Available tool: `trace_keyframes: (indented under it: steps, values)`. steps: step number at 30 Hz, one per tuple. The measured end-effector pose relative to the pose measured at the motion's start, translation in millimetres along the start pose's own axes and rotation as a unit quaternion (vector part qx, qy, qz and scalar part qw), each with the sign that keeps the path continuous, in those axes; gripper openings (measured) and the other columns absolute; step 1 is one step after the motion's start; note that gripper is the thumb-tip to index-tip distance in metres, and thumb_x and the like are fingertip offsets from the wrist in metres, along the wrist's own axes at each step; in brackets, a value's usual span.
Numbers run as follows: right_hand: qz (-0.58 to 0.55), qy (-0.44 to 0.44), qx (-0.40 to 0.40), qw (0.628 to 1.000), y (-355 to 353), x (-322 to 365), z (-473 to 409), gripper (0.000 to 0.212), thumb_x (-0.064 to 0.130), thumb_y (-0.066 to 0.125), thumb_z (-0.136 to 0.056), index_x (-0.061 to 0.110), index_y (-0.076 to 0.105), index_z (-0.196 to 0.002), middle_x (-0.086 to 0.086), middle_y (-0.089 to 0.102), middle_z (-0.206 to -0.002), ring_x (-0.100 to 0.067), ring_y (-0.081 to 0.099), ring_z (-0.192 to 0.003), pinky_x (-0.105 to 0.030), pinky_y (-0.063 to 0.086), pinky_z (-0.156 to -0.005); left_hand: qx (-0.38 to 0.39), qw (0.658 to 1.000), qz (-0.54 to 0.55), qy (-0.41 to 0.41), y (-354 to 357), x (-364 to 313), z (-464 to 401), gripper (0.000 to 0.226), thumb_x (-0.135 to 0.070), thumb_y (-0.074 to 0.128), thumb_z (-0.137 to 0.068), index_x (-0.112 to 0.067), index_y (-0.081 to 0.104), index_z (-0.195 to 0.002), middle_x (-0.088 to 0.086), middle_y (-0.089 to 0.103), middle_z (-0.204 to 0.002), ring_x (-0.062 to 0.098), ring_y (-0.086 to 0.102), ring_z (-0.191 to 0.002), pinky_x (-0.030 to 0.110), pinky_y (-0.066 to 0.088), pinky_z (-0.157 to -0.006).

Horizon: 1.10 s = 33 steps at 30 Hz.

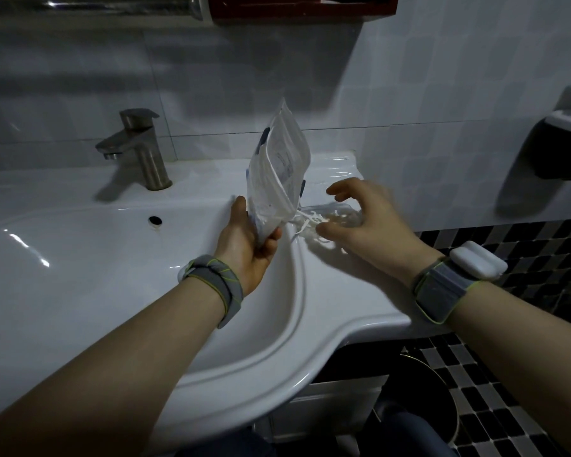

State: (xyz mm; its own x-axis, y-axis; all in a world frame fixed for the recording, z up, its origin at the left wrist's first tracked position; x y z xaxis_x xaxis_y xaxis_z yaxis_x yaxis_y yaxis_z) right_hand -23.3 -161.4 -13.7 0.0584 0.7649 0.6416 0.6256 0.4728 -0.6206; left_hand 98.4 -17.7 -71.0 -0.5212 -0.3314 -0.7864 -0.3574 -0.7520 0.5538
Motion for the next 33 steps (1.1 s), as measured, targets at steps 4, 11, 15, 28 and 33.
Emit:
trace_keyframes:
  steps: [4,11,15,28,33]
  values:
    - [-0.007,0.007,-0.007,1.000,1,-7,-5,0.036,0.027,0.070,-0.073,0.028,0.061,-0.107,0.005,0.059,-0.106,-0.016,0.052,-0.110,-0.032,0.045,-0.092,0.003,1.000,0.002,-0.001,2,0,2,0.036,-0.050,0.038,-0.102,-0.022,0.060,-0.108,0.017,0.059,-0.136,0.005,0.052,-0.039,0.013,0.038,-0.034]
    - [-0.016,0.023,-0.027,0.999,-1,-13,-7,0.020,0.012,0.058,-0.085,0.019,0.064,-0.103,0.003,0.063,-0.105,-0.015,0.057,-0.103,-0.039,0.050,-0.092,0.005,1.000,-0.005,-0.014,3,3,2,0.039,-0.052,0.039,-0.101,-0.022,0.062,-0.111,0.014,0.061,-0.134,0.005,0.055,-0.042,0.013,0.038,-0.033]
    - [-0.007,0.025,-0.034,0.999,-3,-12,-6,0.019,0.011,0.056,-0.088,0.017,0.064,-0.103,0.002,0.064,-0.104,-0.015,0.058,-0.102,-0.038,0.051,-0.091,0.014,1.000,-0.001,-0.025,6,3,5,0.040,-0.053,0.038,-0.101,-0.021,0.063,-0.104,0.014,0.060,-0.136,0.006,0.054,-0.038,0.013,0.037,-0.032]
    - [0.012,0.032,-0.036,0.999,-4,-10,-5,0.017,0.008,0.056,-0.085,0.017,0.067,-0.095,-0.001,0.064,-0.100,-0.019,0.059,-0.083,-0.033,0.049,-0.082,0.027,0.999,-0.013,-0.024,9,4,9,0.039,-0.051,0.036,-0.102,-0.022,0.062,-0.107,0.018,0.064,-0.129,0.005,0.051,-0.039,0.012,0.038,-0.033]
    - [0.015,0.028,-0.038,0.999,-3,-9,-5,0.015,0.009,0.057,-0.086,0.016,0.067,-0.095,0.000,0.063,-0.098,-0.019,0.059,-0.084,-0.037,0.050,-0.084,0.019,1.000,-0.007,-0.023,7,-1,10,0.040,-0.050,0.034,-0.103,-0.019,0.061,-0.100,0.017,0.067,-0.122,0.005,0.052,-0.039,0.012,0.037,-0.033]
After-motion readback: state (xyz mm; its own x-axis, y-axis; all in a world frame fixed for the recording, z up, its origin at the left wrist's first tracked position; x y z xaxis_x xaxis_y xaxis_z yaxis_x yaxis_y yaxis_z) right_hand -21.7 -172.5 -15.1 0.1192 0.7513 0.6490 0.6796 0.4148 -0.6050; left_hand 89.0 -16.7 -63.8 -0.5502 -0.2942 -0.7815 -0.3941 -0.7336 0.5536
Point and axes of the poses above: each hand's wrist, its own z-axis away from the middle knuckle, its own y-axis out of the palm, x = y × z, the point moved 6 cm from there along -z, towards the middle knuckle
